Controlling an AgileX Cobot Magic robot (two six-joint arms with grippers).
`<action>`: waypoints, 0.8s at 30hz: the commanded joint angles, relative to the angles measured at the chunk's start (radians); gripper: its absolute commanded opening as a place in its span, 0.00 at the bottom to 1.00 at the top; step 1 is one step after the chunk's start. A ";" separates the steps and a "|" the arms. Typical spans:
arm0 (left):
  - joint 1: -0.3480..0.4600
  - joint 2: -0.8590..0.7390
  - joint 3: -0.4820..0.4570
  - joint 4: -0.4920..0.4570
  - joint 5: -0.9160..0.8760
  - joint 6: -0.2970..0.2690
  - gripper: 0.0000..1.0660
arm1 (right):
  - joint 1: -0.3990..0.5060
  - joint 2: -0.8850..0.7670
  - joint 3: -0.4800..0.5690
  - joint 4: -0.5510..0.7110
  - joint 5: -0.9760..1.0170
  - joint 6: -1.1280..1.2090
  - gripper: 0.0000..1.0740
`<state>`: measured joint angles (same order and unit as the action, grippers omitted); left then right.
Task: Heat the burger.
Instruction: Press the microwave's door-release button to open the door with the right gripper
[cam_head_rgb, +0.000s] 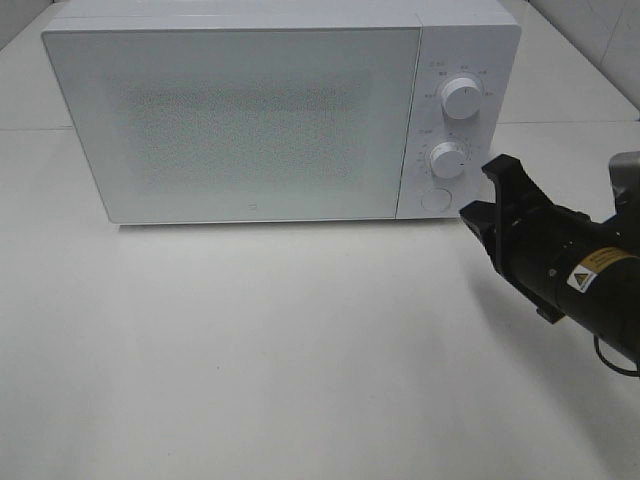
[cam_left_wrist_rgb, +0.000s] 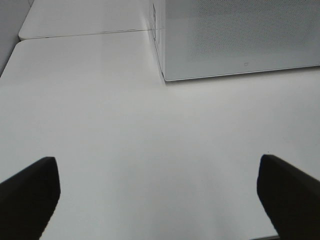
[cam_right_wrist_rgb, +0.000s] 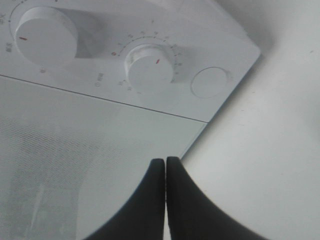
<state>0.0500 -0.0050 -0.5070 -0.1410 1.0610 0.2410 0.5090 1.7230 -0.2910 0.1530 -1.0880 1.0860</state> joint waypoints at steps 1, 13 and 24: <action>-0.007 -0.016 -0.001 -0.008 -0.011 -0.003 0.96 | 0.007 0.011 -0.053 -0.012 0.001 0.054 0.00; -0.007 -0.016 -0.001 -0.008 -0.011 -0.003 0.96 | 0.007 0.055 -0.122 0.016 0.062 0.204 0.00; -0.007 -0.016 -0.001 -0.008 -0.011 -0.003 0.96 | 0.007 0.168 -0.219 -0.011 0.041 0.309 0.00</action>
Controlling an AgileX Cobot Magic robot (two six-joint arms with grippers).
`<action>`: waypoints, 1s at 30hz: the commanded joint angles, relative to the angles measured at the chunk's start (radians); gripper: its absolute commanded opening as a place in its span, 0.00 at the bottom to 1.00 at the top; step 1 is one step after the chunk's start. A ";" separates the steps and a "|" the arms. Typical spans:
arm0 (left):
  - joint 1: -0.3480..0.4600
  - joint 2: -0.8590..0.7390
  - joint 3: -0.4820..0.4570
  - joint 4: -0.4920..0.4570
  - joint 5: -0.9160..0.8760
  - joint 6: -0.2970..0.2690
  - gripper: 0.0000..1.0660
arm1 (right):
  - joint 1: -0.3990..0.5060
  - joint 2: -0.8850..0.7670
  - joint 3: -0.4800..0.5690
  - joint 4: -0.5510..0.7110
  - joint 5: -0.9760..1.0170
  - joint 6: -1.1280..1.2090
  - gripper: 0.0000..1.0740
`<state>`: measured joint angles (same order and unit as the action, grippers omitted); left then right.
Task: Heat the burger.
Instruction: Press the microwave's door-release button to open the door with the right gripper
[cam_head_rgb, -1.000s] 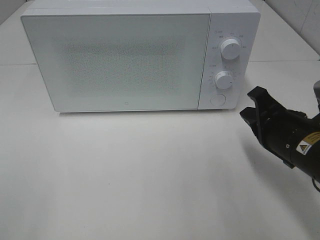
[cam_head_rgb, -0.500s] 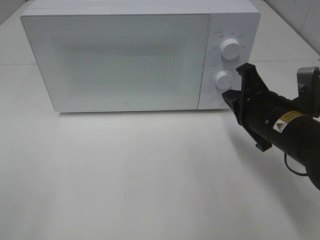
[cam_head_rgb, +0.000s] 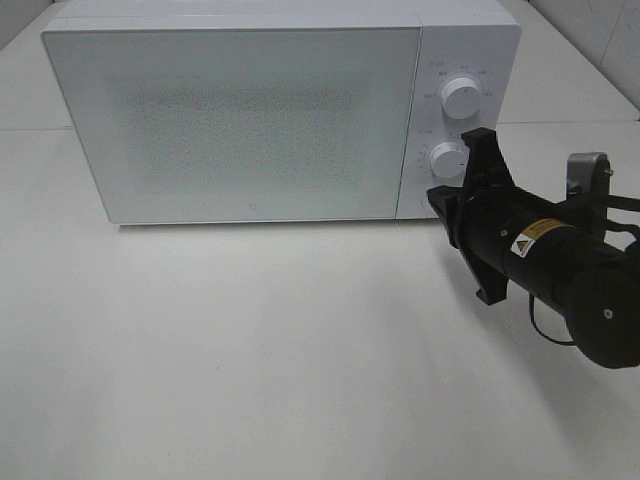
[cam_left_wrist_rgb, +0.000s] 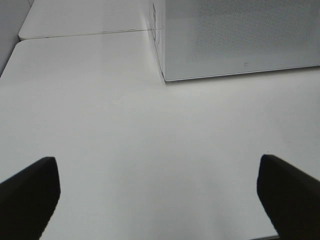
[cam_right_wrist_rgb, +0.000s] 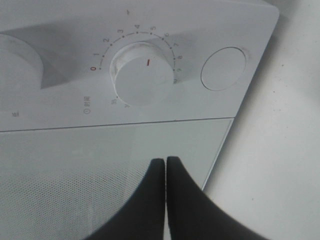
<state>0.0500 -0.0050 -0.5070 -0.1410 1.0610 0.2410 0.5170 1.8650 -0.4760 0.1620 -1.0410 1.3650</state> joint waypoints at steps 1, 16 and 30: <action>-0.007 -0.016 -0.001 -0.008 -0.011 -0.003 0.96 | -0.001 0.052 -0.057 -0.020 -0.001 0.053 0.00; -0.007 -0.016 -0.001 -0.008 -0.011 -0.003 0.96 | -0.027 0.195 -0.164 0.081 0.041 0.069 0.01; -0.007 -0.016 -0.001 -0.008 -0.011 -0.003 0.96 | -0.086 0.218 -0.239 0.066 0.151 0.065 0.01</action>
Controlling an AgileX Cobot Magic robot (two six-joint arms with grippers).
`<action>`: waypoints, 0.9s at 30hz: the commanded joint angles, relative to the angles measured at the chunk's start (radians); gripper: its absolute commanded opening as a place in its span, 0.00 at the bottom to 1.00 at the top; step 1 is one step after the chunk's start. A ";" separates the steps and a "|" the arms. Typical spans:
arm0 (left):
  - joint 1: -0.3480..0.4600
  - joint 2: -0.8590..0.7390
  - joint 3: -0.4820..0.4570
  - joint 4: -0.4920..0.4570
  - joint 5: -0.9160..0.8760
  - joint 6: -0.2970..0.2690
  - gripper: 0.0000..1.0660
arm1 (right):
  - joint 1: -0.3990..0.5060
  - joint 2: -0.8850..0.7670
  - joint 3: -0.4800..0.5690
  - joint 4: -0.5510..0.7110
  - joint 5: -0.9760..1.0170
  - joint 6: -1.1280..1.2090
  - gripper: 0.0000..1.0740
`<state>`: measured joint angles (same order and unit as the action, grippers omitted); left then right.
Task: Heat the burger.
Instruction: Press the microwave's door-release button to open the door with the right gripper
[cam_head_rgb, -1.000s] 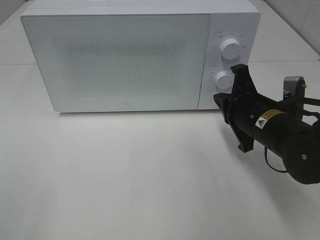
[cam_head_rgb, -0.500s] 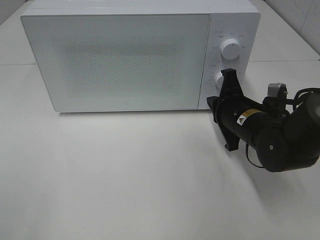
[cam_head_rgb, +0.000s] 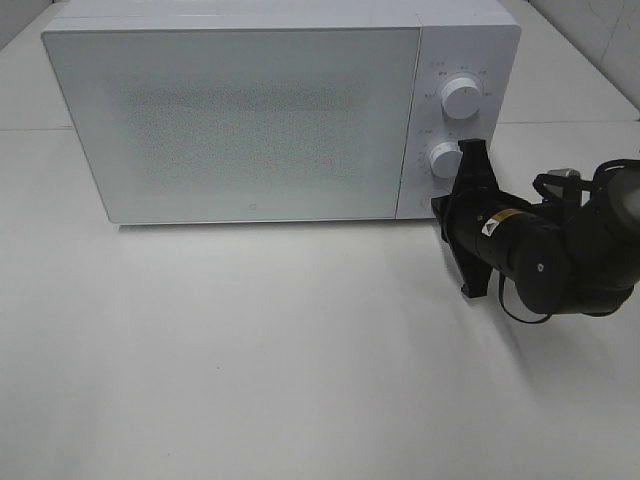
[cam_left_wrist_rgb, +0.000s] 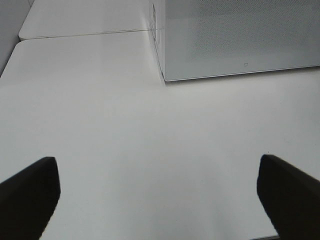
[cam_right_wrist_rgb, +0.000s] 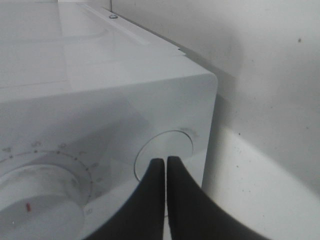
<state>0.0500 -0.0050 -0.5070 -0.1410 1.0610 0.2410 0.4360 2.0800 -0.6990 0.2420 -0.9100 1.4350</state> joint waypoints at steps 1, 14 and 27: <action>-0.007 -0.016 -0.001 -0.008 -0.011 -0.003 0.96 | -0.005 0.003 -0.018 -0.009 0.019 -0.009 0.01; -0.007 -0.016 -0.001 -0.008 -0.011 -0.003 0.96 | -0.044 0.003 -0.030 -0.023 0.027 -0.049 0.02; -0.007 -0.016 -0.001 -0.008 -0.011 -0.003 0.96 | -0.050 0.003 -0.047 -0.093 0.003 -0.019 0.02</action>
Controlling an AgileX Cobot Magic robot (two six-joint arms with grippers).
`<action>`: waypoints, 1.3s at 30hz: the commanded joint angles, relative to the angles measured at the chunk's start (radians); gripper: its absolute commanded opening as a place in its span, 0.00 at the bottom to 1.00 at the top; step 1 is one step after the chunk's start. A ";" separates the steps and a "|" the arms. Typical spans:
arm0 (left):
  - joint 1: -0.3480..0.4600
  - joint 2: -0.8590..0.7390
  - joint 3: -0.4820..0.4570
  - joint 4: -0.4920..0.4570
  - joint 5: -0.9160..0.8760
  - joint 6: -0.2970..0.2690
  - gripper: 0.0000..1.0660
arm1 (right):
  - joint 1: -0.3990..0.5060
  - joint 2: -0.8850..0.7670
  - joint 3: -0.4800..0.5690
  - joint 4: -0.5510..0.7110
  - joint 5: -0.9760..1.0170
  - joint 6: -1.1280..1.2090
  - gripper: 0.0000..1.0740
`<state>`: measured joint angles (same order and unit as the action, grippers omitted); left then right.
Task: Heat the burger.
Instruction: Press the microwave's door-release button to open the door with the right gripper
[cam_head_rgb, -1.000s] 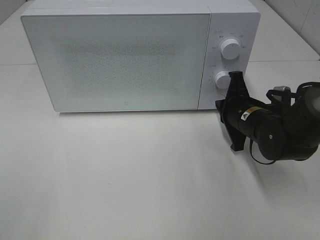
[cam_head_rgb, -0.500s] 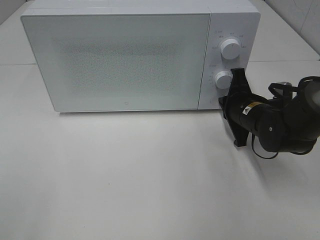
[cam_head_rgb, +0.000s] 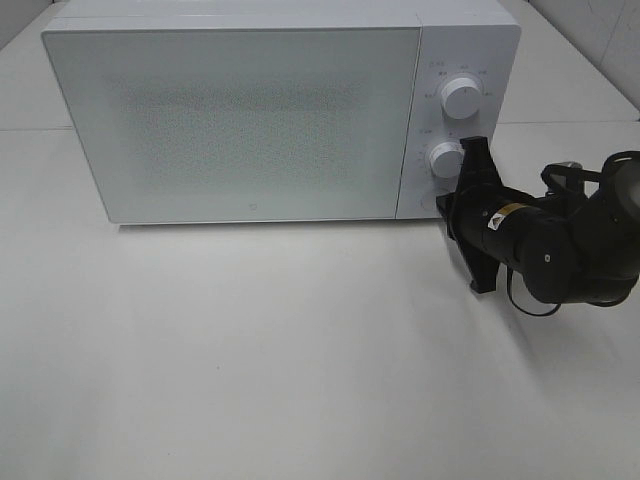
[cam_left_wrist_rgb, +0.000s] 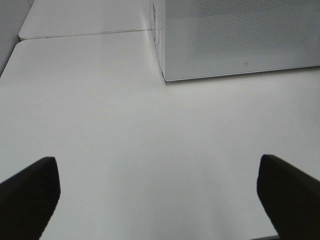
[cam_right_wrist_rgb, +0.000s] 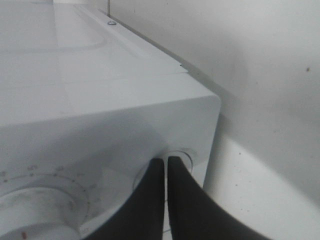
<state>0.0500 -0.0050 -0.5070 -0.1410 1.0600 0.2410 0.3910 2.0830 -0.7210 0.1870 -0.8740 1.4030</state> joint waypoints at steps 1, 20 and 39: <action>-0.007 -0.016 -0.001 -0.008 -0.010 -0.003 0.96 | -0.005 0.000 -0.036 -0.052 -0.035 0.024 0.02; -0.007 -0.016 -0.001 -0.008 -0.010 -0.003 0.96 | -0.006 0.032 -0.066 -0.006 -0.093 0.004 0.02; -0.007 -0.016 -0.001 -0.008 -0.010 -0.003 0.96 | -0.006 0.043 -0.124 0.011 -0.139 -0.016 0.00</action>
<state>0.0500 -0.0050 -0.5070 -0.1410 1.0600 0.2410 0.3980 2.1410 -0.7960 0.1790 -0.8680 1.4020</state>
